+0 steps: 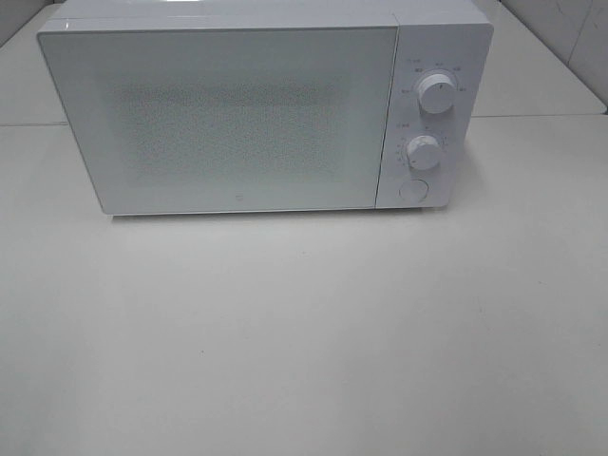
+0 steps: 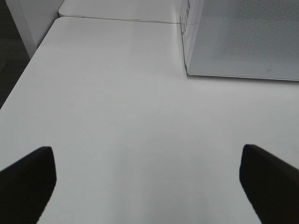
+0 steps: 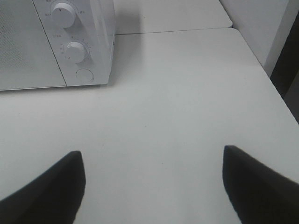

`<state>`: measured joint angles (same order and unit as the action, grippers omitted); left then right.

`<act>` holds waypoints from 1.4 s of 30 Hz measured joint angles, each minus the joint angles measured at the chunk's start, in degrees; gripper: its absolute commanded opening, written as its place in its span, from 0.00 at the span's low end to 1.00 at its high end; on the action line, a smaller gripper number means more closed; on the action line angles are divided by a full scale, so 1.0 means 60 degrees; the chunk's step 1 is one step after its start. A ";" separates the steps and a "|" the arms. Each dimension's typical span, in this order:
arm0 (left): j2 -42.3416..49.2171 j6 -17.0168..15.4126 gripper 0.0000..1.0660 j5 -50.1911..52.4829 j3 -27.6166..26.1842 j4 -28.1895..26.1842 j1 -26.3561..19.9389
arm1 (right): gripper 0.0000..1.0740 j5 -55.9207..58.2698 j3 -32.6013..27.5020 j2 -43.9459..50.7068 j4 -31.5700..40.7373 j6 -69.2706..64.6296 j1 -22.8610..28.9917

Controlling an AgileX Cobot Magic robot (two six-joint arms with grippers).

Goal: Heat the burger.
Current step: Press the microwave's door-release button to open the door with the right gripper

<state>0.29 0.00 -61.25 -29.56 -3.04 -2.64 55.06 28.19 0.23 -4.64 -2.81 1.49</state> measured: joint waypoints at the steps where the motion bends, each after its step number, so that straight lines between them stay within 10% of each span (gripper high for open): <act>1: 0.0000 0.0000 0.94 0.0000 0.0000 0.0000 0.0000 | 0.69 0.0000 0.0000 0.0000 0.0000 0.0000 0.0000; 42: 0.0000 0.0000 0.94 0.0000 0.0000 0.0000 0.0000 | 0.75 -0.0392 0.0210 -0.0010 -0.0029 -0.0210 0.0000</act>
<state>0.29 0.00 -61.25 -29.56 -3.04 -2.64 52.71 29.45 0.17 -4.81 -4.07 1.49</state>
